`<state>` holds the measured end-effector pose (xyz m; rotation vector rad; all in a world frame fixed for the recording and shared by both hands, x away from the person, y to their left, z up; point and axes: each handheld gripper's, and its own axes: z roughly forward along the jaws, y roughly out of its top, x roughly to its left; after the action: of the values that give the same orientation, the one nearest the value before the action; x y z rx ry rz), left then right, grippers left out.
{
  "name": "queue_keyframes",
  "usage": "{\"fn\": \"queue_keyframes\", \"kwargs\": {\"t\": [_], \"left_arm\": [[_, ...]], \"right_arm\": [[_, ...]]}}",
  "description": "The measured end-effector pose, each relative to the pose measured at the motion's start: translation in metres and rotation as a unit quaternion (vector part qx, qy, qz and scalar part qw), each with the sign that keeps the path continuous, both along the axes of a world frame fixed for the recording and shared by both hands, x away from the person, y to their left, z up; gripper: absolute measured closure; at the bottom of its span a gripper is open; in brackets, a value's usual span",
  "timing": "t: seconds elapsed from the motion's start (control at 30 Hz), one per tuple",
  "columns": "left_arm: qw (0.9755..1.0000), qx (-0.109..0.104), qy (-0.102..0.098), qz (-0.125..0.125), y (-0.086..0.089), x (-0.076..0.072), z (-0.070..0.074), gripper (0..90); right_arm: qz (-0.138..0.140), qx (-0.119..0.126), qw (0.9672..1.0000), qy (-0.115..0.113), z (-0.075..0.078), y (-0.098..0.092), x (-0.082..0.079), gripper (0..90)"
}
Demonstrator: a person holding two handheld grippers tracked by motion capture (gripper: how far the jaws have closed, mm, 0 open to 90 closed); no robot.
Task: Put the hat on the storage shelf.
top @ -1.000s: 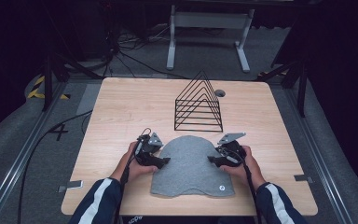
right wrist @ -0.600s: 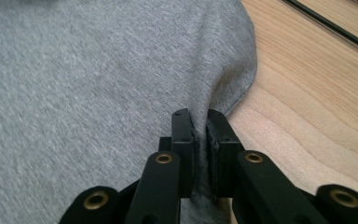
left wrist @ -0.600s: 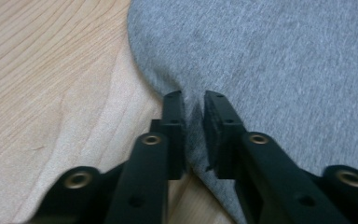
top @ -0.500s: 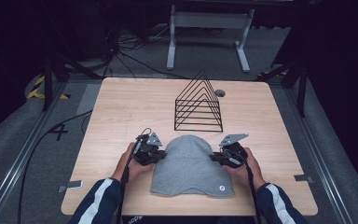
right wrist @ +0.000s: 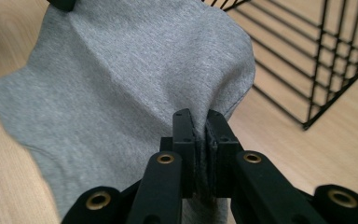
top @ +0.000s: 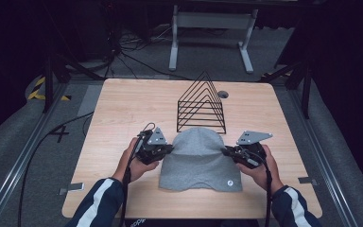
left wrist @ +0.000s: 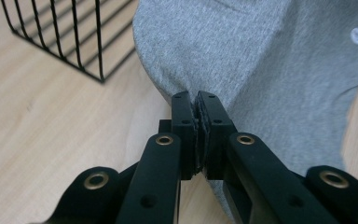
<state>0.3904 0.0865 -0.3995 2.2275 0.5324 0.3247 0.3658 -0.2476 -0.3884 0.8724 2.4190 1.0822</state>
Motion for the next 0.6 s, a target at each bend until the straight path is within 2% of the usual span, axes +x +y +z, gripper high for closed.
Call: {"fn": "queue_keyframes", "kwargs": {"t": [0.1, 0.13, 0.23, 0.27, 0.37, 0.6], "left_arm": [[0.9998, 0.002, -0.015, -0.009, -0.005, 0.000, 0.014, 86.4], [0.9997, 0.003, -0.021, -0.013, -0.006, 0.000, 0.019, 86.4], [0.9991, 0.000, -0.038, -0.018, -0.010, 0.000, 0.035, 86.5], [0.9989, -0.002, -0.041, -0.020, -0.012, 0.001, 0.040, 86.5], [0.9981, -0.003, -0.058, -0.022, -0.016, 0.003, 0.057, 86.6], [0.9967, -0.018, -0.075, -0.024, -0.021, 0.010, 0.088, 86.6]], "right_arm": [[-0.002, 0.004, 0.9998, -0.018, 0.016, -0.005, -0.004, 84.4], [-0.002, 0.004, 0.9998, -0.018, 0.016, -0.005, -0.004, 84.4], [-0.005, 0.010, 0.9994, -0.032, 0.031, -0.011, -0.005, 84.4], [-0.007, 0.012, 0.9991, -0.041, 0.040, -0.013, -0.005, 84.4], [-0.007, 0.015, 0.9985, -0.052, 0.049, -0.016, -0.006, 84.4], [-0.015, 0.024, 0.9962, -0.082, 0.085, -0.022, -0.001, 84.4]]}}
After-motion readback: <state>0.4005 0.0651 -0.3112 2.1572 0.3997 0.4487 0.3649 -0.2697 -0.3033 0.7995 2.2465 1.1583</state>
